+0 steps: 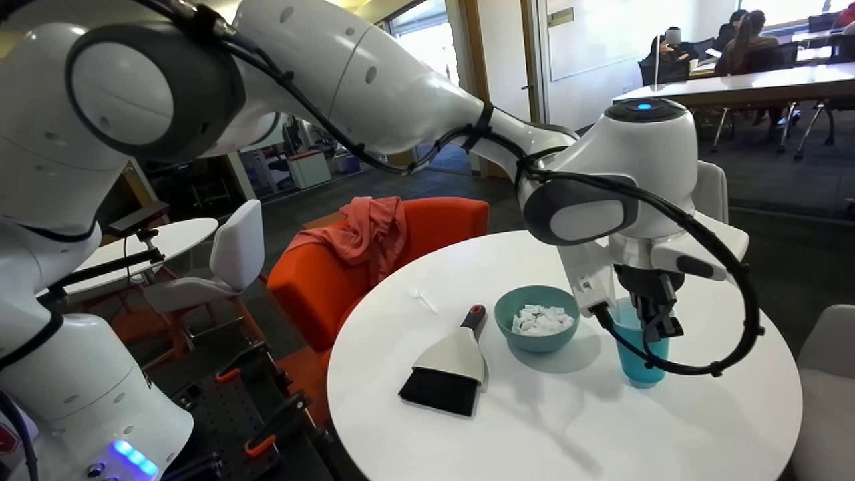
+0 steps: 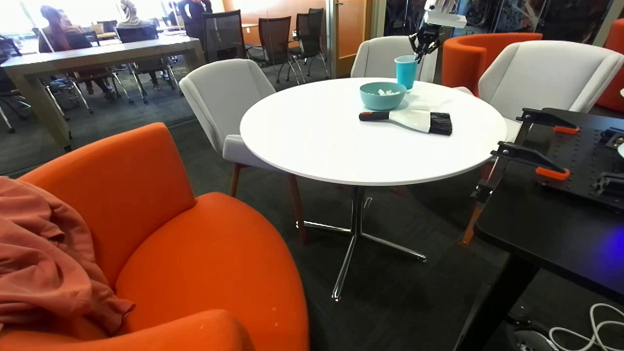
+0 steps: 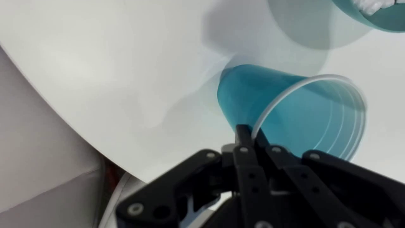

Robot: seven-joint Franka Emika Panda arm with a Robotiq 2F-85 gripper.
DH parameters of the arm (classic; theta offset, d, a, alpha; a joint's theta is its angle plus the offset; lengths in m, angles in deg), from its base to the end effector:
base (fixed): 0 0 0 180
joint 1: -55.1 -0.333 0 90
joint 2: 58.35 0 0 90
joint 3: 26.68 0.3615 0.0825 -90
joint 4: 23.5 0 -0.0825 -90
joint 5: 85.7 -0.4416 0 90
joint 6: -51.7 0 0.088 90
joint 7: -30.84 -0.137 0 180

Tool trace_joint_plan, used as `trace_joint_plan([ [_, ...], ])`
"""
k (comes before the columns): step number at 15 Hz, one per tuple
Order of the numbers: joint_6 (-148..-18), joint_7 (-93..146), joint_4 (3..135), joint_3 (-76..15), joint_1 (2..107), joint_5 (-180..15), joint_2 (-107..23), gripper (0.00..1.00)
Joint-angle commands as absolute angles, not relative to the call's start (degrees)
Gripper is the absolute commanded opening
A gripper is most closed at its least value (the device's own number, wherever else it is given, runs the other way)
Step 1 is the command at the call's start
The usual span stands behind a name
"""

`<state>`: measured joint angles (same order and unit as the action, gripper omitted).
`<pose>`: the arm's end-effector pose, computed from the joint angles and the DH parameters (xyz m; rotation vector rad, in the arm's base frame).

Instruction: Pour the contents of the cup into the bowl then use the spoon to mix them

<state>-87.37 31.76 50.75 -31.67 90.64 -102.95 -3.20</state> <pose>0.6604 -0.5324 0.1374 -2.7704 1.2683 -0.3284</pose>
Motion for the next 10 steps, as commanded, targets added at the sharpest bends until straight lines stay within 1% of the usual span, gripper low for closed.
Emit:
trace_joint_plan([
  [1, -86.58, 30.63, 46.18, -31.48, 91.41, -103.98, -0.45, 0.01],
  [10, -87.44, 26.21, 42.26, -31.29, 93.47, -104.69, 2.81, 0.01],
])
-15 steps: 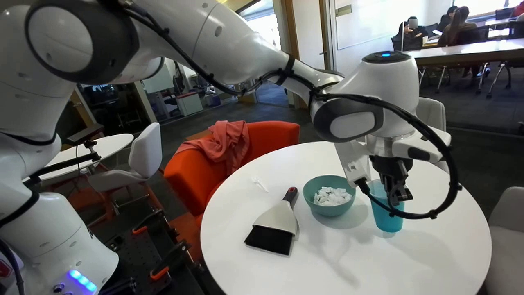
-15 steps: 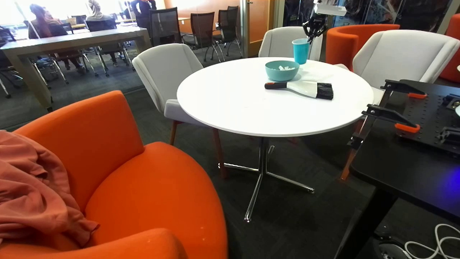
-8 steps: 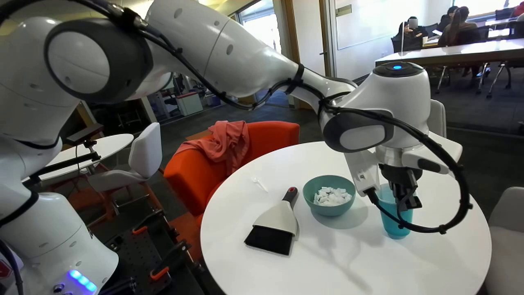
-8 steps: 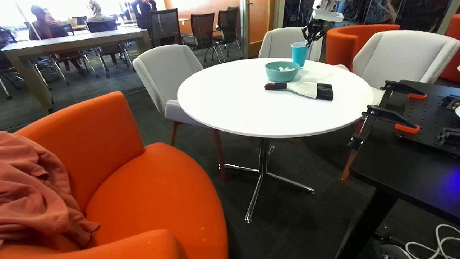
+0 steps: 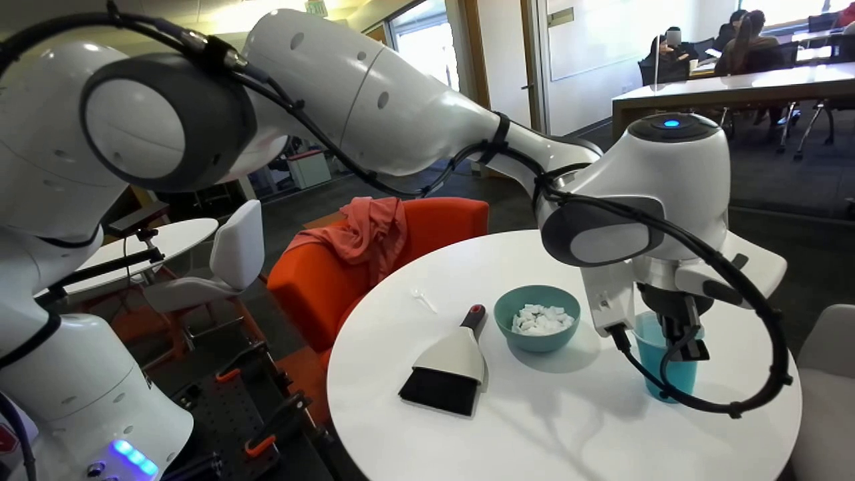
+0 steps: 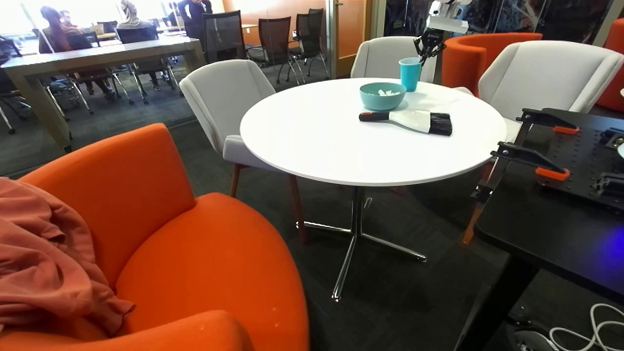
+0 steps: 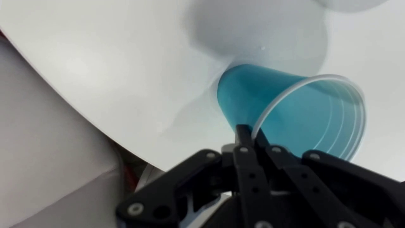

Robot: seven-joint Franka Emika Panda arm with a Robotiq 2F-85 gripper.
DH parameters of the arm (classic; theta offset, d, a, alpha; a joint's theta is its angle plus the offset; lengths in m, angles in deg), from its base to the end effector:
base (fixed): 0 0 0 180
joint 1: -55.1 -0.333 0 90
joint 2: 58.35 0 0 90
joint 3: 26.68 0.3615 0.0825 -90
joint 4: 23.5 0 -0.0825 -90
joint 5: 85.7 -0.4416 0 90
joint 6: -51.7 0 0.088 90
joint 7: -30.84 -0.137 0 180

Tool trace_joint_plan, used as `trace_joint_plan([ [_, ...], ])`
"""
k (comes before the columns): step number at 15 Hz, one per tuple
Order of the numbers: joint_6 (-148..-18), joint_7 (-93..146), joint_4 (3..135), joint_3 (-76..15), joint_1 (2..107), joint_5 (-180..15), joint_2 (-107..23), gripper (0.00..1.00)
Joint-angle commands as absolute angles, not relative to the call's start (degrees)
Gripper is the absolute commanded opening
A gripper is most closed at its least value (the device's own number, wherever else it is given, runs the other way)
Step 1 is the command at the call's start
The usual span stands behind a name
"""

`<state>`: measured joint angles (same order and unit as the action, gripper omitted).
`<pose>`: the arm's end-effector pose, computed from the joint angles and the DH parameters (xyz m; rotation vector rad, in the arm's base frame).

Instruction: Pour the contents of the cup into the bowl then use the spoon to mix them

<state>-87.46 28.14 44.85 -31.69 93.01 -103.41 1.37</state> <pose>0.6533 -0.5686 0.1215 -2.7002 1.4052 -0.3647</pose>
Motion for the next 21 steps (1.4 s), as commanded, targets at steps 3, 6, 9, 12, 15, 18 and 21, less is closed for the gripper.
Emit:
trace_joint_plan([
  [3, -87.35, 26.62, 42.81, -30.85, 93.74, -104.71, 2.04, 0.36],
  [6, -87.48, 29.03, 45.08, -29.66, 94.22, -105.00, -0.73, 0.59],
  [9, -85.91, 32.84, 49.28, -28.16, 94.63, -104.22, -6.11, 0.81],
  [12, -81.07, 39.47, 53.21, -26.36, 94.53, -102.94, -11.83, 1.00],
  [15, -78.66, 44.28, 59.56, -25.63, 92.20, -100.47, -18.45, 1.00],
  [18, -77.42, 47.28, 64.40, -23.83, 89.29, -97.79, -22.81, 1.00],
  [21, -76.35, 50.10, 68.17, -24.58, 83.37, -97.05, -25.37, 1.00],
])
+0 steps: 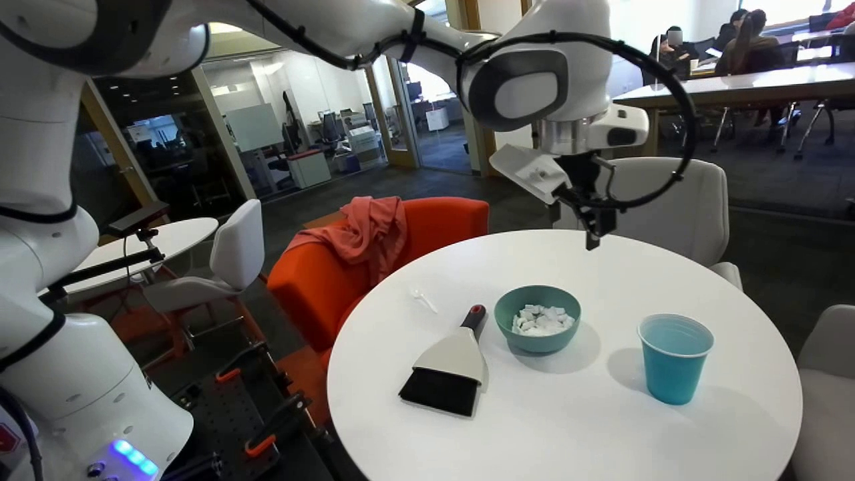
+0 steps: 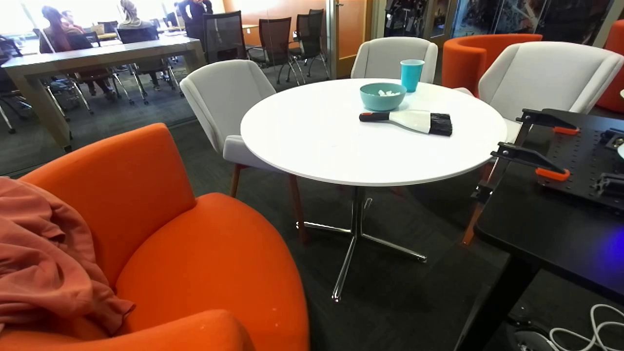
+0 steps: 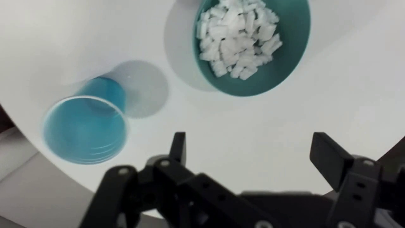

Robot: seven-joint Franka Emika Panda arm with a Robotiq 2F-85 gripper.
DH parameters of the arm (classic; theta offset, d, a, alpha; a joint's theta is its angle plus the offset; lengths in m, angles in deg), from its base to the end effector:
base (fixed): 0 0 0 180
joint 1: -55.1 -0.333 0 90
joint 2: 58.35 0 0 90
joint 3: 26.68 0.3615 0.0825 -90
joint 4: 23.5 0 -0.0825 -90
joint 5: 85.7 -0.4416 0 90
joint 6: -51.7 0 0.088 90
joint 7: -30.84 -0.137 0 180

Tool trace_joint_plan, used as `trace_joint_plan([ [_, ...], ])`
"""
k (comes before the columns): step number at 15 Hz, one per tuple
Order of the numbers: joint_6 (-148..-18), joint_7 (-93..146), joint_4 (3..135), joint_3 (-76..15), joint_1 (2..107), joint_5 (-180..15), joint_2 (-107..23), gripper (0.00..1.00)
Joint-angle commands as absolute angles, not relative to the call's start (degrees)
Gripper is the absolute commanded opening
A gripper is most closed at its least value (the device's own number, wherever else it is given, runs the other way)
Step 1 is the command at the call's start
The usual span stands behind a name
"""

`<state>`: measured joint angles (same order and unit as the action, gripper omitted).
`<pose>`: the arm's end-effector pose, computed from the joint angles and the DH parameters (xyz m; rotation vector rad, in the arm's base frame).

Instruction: Pour the contents of the cup into the bowl then use the spoon to mix them

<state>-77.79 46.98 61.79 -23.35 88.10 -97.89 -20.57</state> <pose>0.7011 -0.3961 0.2721 -2.9297 0.5586 -0.2741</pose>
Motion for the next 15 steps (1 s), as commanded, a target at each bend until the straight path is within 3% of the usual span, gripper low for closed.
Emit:
trace_joint_plan([
  [1, -75.93, 50.99, 69.24, -24.86, 81.42, -96.65, -25.98, 1.00],
  [10, -75.78, 60.78, 83.43, -23.45, 69.69, -90.09, -31.26, 1.00],
  [11, -76.92, 58.07, 78.54, -23.94, 69.83, -92.12, -26.99, 1.00],
  [15, -76.93, 59.58, 81.43, -23.92, 68.87, -91.04, -28.81, 1.00],
])
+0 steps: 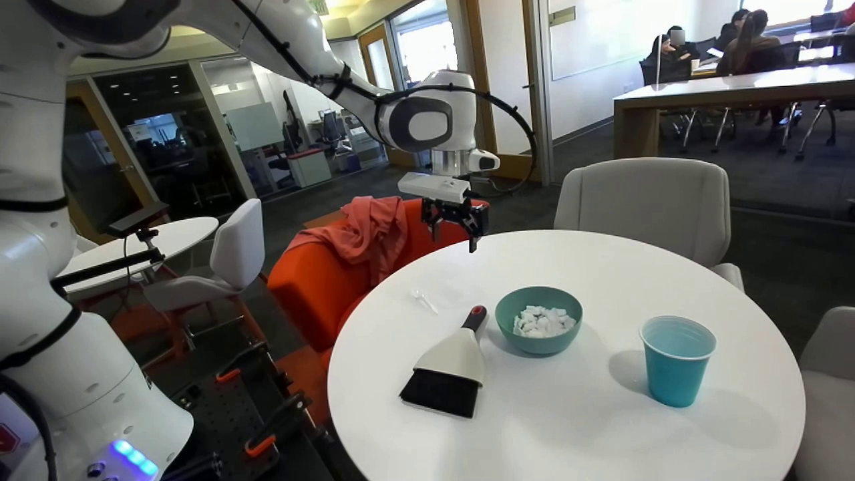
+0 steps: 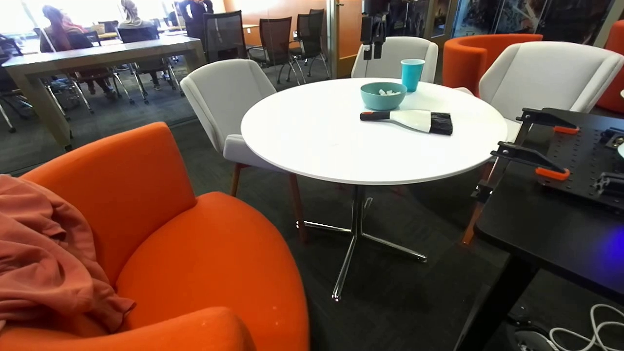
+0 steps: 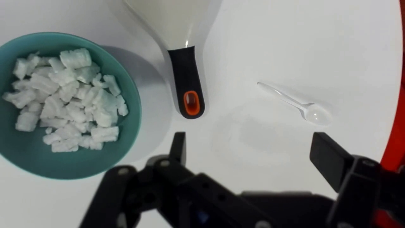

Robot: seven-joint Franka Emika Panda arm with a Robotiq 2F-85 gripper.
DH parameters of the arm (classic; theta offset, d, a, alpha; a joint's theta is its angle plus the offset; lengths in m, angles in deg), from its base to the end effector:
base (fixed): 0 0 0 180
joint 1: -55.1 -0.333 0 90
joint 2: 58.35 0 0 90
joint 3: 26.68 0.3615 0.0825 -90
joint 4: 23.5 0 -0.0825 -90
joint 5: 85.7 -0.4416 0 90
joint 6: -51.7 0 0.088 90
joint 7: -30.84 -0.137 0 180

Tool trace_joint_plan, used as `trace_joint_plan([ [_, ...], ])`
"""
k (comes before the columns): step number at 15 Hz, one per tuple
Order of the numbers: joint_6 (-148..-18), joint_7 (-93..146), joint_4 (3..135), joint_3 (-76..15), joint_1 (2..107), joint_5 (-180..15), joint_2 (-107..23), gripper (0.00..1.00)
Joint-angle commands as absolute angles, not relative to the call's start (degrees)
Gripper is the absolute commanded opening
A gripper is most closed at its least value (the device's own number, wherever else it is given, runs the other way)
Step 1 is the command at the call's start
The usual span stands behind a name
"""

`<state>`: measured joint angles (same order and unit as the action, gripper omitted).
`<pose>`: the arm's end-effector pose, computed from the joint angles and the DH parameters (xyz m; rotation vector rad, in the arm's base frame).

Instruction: Pour the contents of the cup into the bowl then use the spoon to mix them

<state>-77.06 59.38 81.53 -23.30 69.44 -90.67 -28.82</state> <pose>0.6843 -0.1298 0.2115 -2.9951 -0.3655 0.0954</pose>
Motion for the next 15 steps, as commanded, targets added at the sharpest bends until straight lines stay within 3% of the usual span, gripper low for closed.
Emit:
trace_joint_plan([
  [1, -76.93, 60.05, 81.48, -23.97, 69.00, -91.03, -28.96, 1.00],
  [7, -80.69, 60.07, 84.64, -24.42, 62.03, -76.16, -28.37, 1.00],
  [15, -96.64, 64.68, 89.92, -23.29, 56.36, -61.89, -24.54, 1.00],
])
